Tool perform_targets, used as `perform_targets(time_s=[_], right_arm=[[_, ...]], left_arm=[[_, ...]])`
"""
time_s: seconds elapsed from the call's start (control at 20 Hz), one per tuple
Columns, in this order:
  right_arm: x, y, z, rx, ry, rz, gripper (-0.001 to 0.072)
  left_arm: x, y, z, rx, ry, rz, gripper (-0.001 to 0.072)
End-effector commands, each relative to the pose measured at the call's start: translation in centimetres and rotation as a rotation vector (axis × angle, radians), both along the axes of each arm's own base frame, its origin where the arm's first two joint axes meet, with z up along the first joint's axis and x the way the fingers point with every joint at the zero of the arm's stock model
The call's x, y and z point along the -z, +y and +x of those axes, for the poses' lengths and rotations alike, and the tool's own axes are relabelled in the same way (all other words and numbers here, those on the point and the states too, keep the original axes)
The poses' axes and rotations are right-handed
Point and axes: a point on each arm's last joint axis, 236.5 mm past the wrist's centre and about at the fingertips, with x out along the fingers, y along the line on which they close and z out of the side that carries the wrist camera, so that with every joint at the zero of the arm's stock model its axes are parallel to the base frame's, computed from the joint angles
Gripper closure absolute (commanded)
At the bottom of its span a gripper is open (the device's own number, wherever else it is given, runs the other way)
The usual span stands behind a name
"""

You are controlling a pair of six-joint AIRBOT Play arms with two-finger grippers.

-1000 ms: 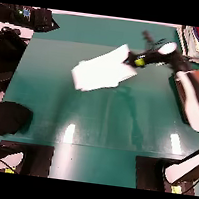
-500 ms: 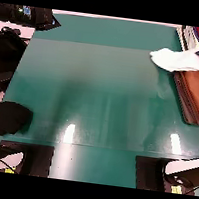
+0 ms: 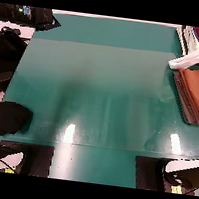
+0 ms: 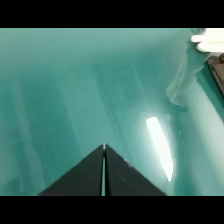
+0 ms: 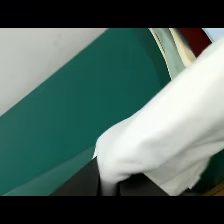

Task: Fold the shirts.

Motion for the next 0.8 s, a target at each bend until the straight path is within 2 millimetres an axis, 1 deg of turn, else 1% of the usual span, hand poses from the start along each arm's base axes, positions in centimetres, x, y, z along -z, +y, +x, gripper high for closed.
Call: perform_targets(time_s=[0.0,0.15,0.25,0.35,0.45,0.5,0.65,0.75], right_arm=[[-4.1,0.1,-1.6,0.02,-0.065,-0.043,0.0691],[-4.0,-1.3,-5.0,0.088,-0.01,-0.119,0.0691],[-3.7,-1.5,-7.2,0.116,0.019,-0.138,0.0691],[-2.4,-2.3,-9.7,0.153,0.083,-0.174,0.0691],[-0.1,-2.3,-12.2,0.166,0.162,-0.166,0.0691],[1.4,-2.3,-13.7,0.174,0.208,-0.157,0.0691],[6.7,-2.1,-18.4,0.209,0.354,-0.127,0.0691],[10.4,-2.3,-22.0,0.25,0.447,-0.115,0.0689]], left_arm=[[0.5,-0.1,-0.4,0.012,0.022,0.009,0.0677],[0.6,-0.1,-0.6,0.016,0.03,0.013,0.0677],[0.7,-0.1,-0.6,0.016,0.03,0.013,0.0677],[0.7,-0.1,-0.6,0.018,0.032,0.014,0.0677],[1.1,-0.1,-1.0,0.028,0.049,0.023,0.0677],[1.3,-0.2,-1.1,0.036,0.056,0.03,0.0677],[1.6,-0.2,-1.5,0.044,0.072,0.037,0.0677],[1.7,-0.2,-1.6,0.048,0.074,0.041,0.0677]])
